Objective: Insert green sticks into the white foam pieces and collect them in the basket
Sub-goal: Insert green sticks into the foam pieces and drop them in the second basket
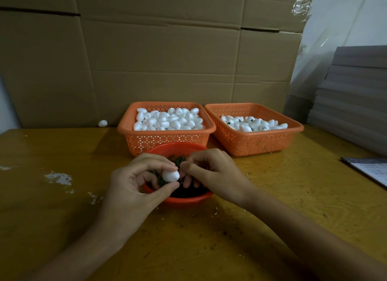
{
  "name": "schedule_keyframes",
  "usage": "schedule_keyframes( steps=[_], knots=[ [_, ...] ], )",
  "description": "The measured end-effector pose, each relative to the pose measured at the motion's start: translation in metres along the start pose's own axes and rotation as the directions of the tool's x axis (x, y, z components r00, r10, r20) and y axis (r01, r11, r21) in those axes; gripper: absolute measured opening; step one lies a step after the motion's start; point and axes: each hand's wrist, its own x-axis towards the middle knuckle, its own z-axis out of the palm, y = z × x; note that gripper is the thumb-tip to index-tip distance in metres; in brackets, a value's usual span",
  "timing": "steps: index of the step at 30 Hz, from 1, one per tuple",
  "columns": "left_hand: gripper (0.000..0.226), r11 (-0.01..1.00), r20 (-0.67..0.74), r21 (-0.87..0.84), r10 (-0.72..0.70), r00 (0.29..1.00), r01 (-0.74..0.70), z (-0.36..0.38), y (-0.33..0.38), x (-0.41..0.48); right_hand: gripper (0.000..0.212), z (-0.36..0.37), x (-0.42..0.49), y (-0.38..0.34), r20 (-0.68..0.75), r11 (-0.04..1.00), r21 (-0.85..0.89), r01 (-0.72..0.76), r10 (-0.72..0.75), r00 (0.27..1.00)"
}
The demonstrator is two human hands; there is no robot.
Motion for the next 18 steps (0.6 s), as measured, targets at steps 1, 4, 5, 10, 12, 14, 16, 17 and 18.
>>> schedule_keyframes(
  steps=[1, 4, 5, 10, 12, 14, 16, 17, 18],
  knots=[
    [0.024, 1.0, -0.001, 0.002, -0.003, 1.0, 0.003, -0.0001, 0.0, -0.0004, 0.028, 0.0, 0.0001, 0.0001, 0.0, 1.0, 0.005, -0.002, 0.002, 1.0],
    [0.029, 1.0, -0.009, 0.007, -0.023, 1.0, 0.023, -0.0011, 0.0005, -0.0012, 0.027, 0.0008, 0.0, 0.0003, 0.002, 1.0, 0.002, 0.002, -0.002, 1.0],
    [0.032, 0.999, -0.012, 0.007, -0.032, 0.999, 0.032, -0.0013, 0.0007, -0.0013, 0.027, 0.0009, 0.0001, 0.0002, 0.004, 1.0, 0.0, 0.004, -0.004, 1.0],
    [0.029, 0.999, -0.002, 0.016, -0.042, 0.999, 0.042, -0.0007, 0.0014, -0.0011, 0.027, 0.0001, 0.0004, 0.0001, 0.011, 1.0, 0.001, 0.004, -0.004, 1.0],
    [0.028, 0.998, -0.011, 0.013, -0.065, 0.998, 0.066, -0.0007, 0.0017, -0.002, 0.027, 0.0002, 0.0004, 0.0, 0.008, 1.0, 0.004, 0.003, -0.003, 1.0],
    [0.028, 0.995, -0.019, -0.007, -0.095, 0.995, 0.095, -0.0009, 0.002, -0.0023, 0.028, 0.0, 0.0003, 0.0001, 0.007, 1.0, 0.004, 0.004, -0.004, 1.0],
    [0.03, 0.993, -0.026, -0.04, -0.115, 0.993, 0.114, -0.0006, 0.0023, -0.0019, 0.028, -0.0005, 0.0003, 0.0005, 0.006, 1.0, 0.003, 0.006, -0.006, 1.0],
    [0.032, 0.99, -0.035, -0.063, -0.125, 0.991, 0.123, -0.0004, 0.0025, -0.0015, 0.028, -0.0005, 0.0003, 0.0006, 0.006, 1.0, 0.001, 0.007, -0.007, 1.0],
    [0.032, 0.987, -0.047, -0.09, -0.136, 0.99, 0.131, -0.0005, 0.0028, -0.0009, 0.028, -0.0005, 0.0003, 0.0006, 0.007, 1.0, 0.0, 0.008, -0.008, 1.0]
  ],
)
